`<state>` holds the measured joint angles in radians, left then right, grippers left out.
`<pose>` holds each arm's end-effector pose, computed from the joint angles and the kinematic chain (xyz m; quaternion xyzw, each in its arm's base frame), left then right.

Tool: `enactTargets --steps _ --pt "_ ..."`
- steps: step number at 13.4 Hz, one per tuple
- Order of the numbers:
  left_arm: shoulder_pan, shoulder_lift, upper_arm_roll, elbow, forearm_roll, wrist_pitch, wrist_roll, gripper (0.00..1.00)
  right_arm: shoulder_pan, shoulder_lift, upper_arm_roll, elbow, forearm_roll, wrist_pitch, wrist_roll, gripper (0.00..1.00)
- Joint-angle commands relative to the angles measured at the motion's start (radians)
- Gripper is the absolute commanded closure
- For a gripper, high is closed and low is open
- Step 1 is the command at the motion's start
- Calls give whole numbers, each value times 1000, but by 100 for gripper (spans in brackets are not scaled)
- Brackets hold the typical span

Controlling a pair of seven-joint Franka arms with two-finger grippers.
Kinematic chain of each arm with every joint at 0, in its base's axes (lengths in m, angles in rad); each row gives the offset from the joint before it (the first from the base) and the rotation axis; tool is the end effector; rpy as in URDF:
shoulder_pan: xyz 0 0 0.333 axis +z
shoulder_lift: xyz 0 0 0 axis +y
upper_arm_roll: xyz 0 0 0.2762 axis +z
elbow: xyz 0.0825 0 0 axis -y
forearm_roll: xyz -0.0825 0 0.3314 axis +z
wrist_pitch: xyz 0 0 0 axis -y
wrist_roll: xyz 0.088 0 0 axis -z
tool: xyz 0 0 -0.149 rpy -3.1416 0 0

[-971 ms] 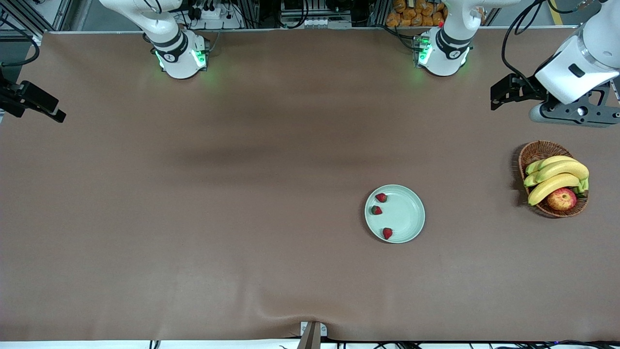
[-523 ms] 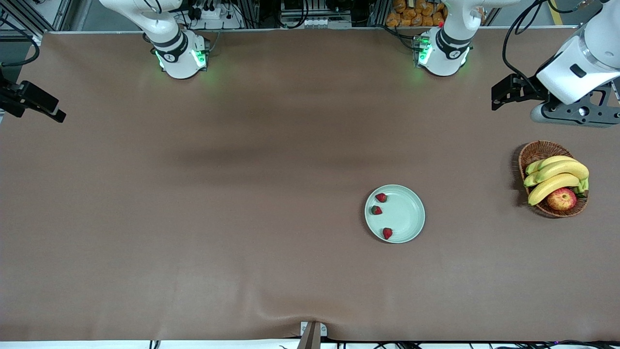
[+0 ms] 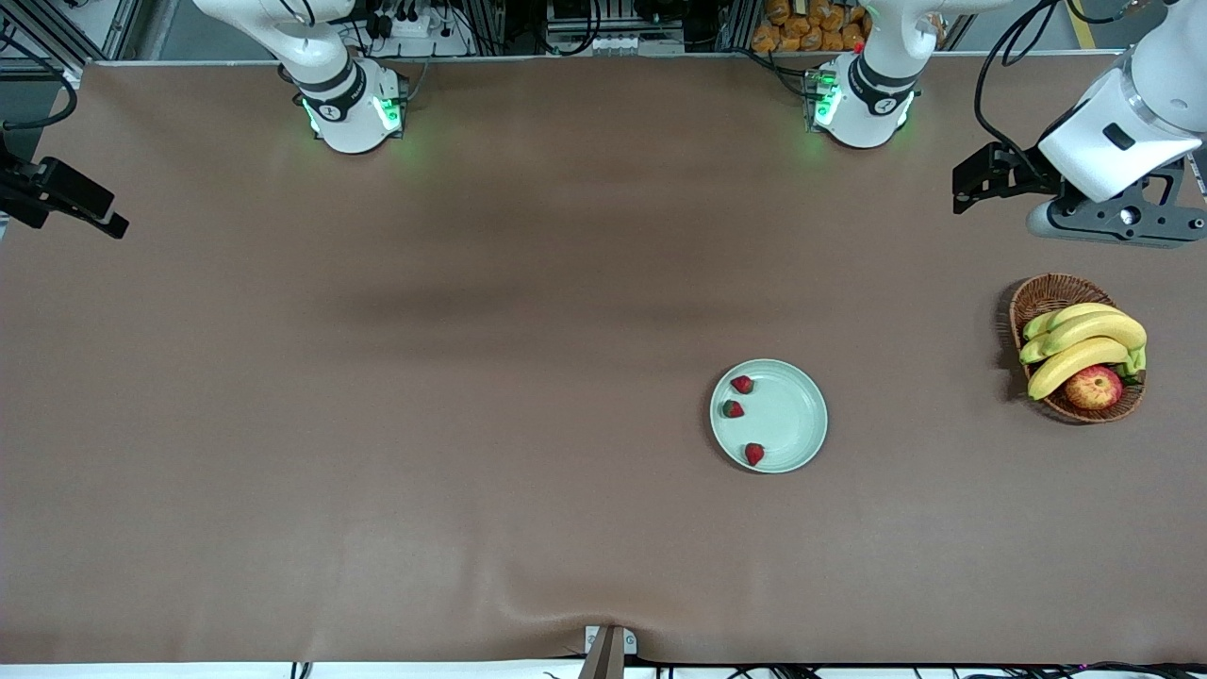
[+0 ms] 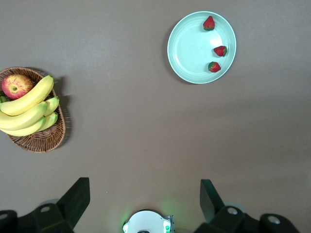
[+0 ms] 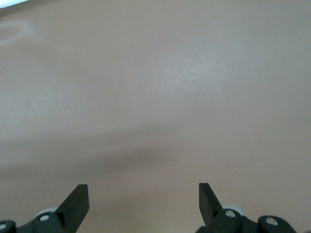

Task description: Collect all strawberries into plate

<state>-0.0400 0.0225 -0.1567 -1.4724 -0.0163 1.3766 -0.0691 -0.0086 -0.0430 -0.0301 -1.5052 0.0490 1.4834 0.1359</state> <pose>0.4730 -0.0961 0.5565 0.9961 -0.0648 -0.0598 0.0019 0.4821 -0.0113 0.5835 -0.9960 0.0848 -0.0094 0.0255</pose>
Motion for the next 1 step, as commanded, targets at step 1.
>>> enactTargets --steps 1 --pt "14 -19 -14 -17 4 9 -5 0 12 5 -5 19 -15 -14 4 0"
